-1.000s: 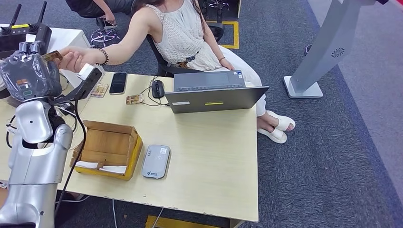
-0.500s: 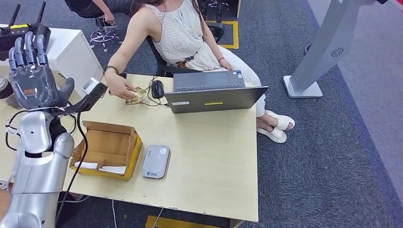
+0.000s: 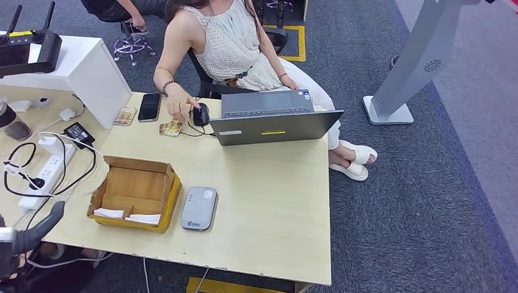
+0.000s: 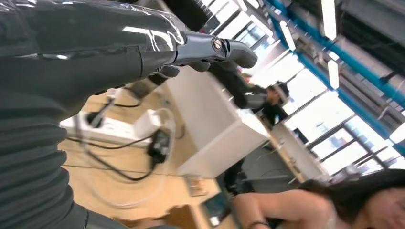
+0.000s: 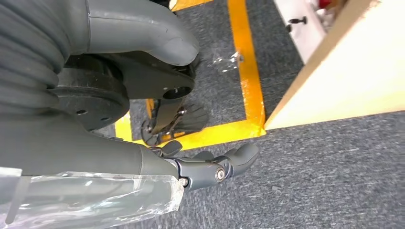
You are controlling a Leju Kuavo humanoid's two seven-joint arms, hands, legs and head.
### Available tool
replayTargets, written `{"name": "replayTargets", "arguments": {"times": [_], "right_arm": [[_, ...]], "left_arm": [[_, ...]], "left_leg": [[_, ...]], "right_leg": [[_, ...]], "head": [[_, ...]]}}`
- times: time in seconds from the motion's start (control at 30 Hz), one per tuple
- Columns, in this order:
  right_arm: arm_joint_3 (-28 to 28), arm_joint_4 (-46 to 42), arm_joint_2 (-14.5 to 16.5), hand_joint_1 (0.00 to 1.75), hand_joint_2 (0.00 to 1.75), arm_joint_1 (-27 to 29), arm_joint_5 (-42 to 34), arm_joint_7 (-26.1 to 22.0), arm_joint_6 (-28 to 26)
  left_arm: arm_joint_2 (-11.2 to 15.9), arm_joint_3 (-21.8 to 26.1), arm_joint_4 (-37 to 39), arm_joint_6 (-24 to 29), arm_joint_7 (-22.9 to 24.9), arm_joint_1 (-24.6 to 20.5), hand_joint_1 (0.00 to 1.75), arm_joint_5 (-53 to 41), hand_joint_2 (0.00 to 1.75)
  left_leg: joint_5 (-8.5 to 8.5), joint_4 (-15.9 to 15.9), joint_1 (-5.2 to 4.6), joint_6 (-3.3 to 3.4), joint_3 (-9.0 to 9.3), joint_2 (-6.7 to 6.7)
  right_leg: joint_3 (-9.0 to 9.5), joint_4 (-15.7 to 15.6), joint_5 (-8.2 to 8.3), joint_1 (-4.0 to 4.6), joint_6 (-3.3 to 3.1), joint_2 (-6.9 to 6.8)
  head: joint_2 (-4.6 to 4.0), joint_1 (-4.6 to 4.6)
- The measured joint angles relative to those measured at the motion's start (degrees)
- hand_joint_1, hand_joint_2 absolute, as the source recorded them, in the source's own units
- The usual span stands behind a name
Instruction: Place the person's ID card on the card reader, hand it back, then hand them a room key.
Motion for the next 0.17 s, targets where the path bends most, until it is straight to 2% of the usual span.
{"name": "replayTargets", "arguments": {"times": [0.07, 0.13, 0.17], "right_arm": [[-1.2, -0.1, 0.0, 0.00, 1.75, 0.0, -0.4, -0.5, 0.1], [-2.3, -0.2, -0.1, 0.00, 1.75, 0.0, -0.5, -0.6, 0.0], [-2.6, -0.2, -0.1, 0.00, 1.75, 0.0, -0.5, -0.5, 0.0]], "left_arm": [[-2.5, 9.9, 3.2, -6.6, -2.3, 0.1, 0.00, -2.4, 0.87], [-4.3, 19.0, 8.4, -9.2, -3.3, -0.3, 0.00, -6.7, 0.00], [-4.7, 21.2, 9.8, -9.5, -3.5, -0.5, 0.00, -7.9, 0.00]], "left_leg": [[0.00, 0.0, 0.00, 0.00, 0.01, 0.02], [0.00, 0.0, 0.00, 0.00, 0.02, 0.02], [0.00, 0.0, 0.00, 0.00, 0.03, 0.02]], "right_leg": [[0.00, 0.0, 0.00, 0.00, 0.00, 0.02], [0.00, 0.0, 0.00, 0.00, 0.00, 0.01], [0.00, 0.0, 0.00, 0.00, 0.00, 0.01]], "head": [[0.00, -0.01], [0.00, 0.00], [0.00, 0.00]]}}
